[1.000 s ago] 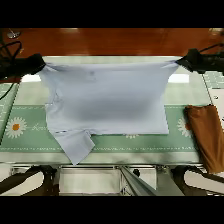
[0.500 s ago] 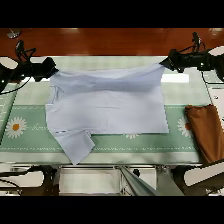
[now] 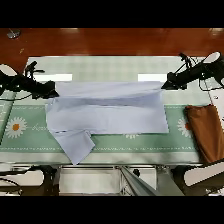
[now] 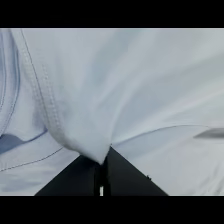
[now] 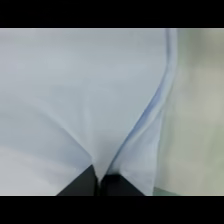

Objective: Fold the shirts.

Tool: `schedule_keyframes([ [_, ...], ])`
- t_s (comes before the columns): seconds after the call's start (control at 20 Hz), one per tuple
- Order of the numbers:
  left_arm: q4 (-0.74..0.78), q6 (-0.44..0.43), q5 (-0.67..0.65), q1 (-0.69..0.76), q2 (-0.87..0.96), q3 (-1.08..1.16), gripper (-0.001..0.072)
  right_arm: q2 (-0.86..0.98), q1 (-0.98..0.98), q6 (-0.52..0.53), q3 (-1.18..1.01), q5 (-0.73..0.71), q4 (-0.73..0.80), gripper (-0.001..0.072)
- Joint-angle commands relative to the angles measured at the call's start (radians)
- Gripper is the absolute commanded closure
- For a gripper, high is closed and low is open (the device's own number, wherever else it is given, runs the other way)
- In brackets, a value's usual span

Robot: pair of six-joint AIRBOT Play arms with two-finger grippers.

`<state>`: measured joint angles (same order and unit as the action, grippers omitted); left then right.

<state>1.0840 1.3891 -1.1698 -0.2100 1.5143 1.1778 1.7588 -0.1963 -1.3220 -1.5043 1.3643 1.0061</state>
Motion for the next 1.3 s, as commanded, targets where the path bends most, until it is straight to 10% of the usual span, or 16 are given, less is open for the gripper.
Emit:
schedule_keyframes([
  [0.0,0.060,0.003,-0.042,-0.001,0.001,-0.017,0.0666,0.000,0.007,-0.028,0.018,-0.009,0.084,0.0691],
  [0.1,0.060,0.004,-0.036,0.000,0.001,-0.016,0.0627,0.000,0.006,-0.041,0.018,-0.034,0.072,0.0687],
  [0.15,0.058,0.011,-0.048,0.001,0.001,-0.016,0.0331,0.000,0.006,-0.046,0.018,-0.035,0.064,0.0510],
  [0.2,0.059,0.025,-0.070,0.000,0.000,-0.014,0.0020,0.000,0.006,-0.054,0.018,-0.018,0.054,0.0159],
  [0.45,0.138,0.002,-0.269,-0.048,-0.064,-0.032,0.0007,-0.038,-0.038,0.019,0.056,0.212,0.084,0.0093],
  [0.8,0.003,-0.145,-0.189,-0.355,-0.449,-0.559,0.0007,-0.528,-0.198,0.131,0.673,-0.194,-0.123,0.0093],
  [1.25,-0.186,-0.123,-0.048,-0.338,-0.564,-0.858,0.0007,-0.740,-0.193,0.149,0.943,-0.237,-0.210,0.0093],
])
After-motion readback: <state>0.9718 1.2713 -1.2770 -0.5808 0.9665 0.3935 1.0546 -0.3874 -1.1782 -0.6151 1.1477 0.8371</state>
